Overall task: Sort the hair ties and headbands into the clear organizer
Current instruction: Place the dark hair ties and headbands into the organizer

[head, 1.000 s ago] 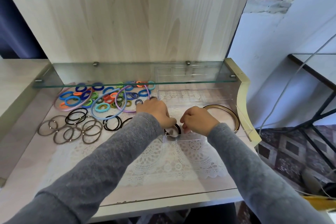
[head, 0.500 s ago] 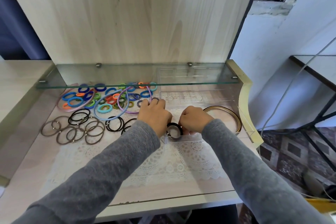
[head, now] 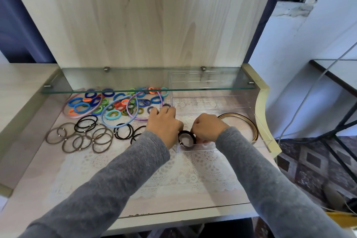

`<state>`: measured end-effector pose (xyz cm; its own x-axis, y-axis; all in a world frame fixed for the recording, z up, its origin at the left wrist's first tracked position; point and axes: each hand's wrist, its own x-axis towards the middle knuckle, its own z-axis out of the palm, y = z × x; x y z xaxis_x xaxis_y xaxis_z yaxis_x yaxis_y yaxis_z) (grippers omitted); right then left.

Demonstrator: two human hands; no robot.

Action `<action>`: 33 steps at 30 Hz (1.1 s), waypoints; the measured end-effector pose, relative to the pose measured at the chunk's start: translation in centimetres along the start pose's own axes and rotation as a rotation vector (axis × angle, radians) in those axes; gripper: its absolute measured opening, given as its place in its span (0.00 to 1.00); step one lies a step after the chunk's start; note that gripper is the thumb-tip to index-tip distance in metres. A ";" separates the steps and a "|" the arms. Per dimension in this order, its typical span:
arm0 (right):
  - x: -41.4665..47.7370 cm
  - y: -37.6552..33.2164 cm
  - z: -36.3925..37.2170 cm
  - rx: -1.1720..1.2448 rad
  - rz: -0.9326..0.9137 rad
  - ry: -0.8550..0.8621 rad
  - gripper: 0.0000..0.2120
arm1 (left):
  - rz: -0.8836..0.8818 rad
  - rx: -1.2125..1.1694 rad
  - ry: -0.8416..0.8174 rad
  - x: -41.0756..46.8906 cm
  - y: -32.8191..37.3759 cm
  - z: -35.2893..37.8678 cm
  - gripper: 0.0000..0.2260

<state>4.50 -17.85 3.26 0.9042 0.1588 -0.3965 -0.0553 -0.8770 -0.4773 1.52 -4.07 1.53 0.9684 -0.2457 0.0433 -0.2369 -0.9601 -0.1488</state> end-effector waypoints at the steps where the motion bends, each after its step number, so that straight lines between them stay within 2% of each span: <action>1: 0.0 0.1 0.0 -0.001 -0.001 0.002 0.14 | 0.002 -0.001 0.001 0.0 0.0 0.0 0.14; 14: 0.0 0.1 0.1 -0.061 -0.007 0.038 0.13 | 0.015 -0.037 0.006 -0.1 -0.3 0.7 0.17; 18: 0.0 0.4 0.1 -0.068 -0.008 0.073 0.12 | -0.029 -0.153 0.112 -0.9 -0.7 1.5 0.24; 21: -0.6 0.0 0.6 -0.133 -0.030 0.196 0.11 | -0.106 -0.290 0.254 -2.4 -1.4 2.8 0.25; 24: -1.3 -1.0 1.8 -0.141 -0.134 0.427 0.12 | -0.231 -0.360 0.405 -4.1 -2.2 4.5 0.23; 28: -1.5 -2.9 5.1 0.112 -0.411 0.690 0.12 | -0.366 -0.353 0.495 -6.3 -3.6 5.9 0.21; 30: -1.5 -4.0 7.0 0.178 -0.571 0.725 0.15 | -0.419 -0.320 0.532 -7.3 -4.6 6.4 0.19; 33: -1.6 -4.8 9.3 0.137 -0.670 0.673 0.17 | -0.452 -0.290 0.588 -8.3 -5.9 6.9 0.19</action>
<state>-0.67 -9.63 -1.10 0.8173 0.2767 0.5054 0.5512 -0.6312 -0.5458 -4.63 4.53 -4.75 0.7947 0.2235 0.5644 0.0804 -0.9603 0.2671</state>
